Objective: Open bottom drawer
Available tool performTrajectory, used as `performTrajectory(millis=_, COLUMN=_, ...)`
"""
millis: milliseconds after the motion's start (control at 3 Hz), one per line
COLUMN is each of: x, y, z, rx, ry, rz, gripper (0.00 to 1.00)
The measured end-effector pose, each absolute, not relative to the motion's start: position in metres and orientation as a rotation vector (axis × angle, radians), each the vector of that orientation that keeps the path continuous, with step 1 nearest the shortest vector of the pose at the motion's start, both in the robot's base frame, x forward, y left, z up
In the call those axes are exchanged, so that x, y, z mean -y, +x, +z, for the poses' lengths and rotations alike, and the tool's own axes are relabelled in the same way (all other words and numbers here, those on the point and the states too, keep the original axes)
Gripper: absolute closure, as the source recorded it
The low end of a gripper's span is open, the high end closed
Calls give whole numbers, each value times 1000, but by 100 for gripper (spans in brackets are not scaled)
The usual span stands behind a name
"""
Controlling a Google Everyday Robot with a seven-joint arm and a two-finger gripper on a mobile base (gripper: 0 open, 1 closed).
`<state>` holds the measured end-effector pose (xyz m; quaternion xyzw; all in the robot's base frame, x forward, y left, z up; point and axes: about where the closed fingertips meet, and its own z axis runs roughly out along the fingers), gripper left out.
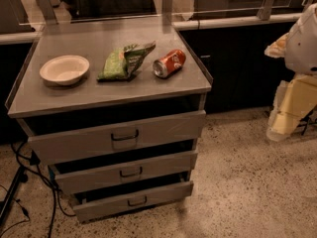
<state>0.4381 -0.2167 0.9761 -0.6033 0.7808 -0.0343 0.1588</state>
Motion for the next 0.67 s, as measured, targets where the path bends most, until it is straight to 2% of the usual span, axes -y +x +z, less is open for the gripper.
performTrajectory(millis=667, x=207, y=445, z=947, rx=-2218, ry=-1772, rz=-92, gripper=0)
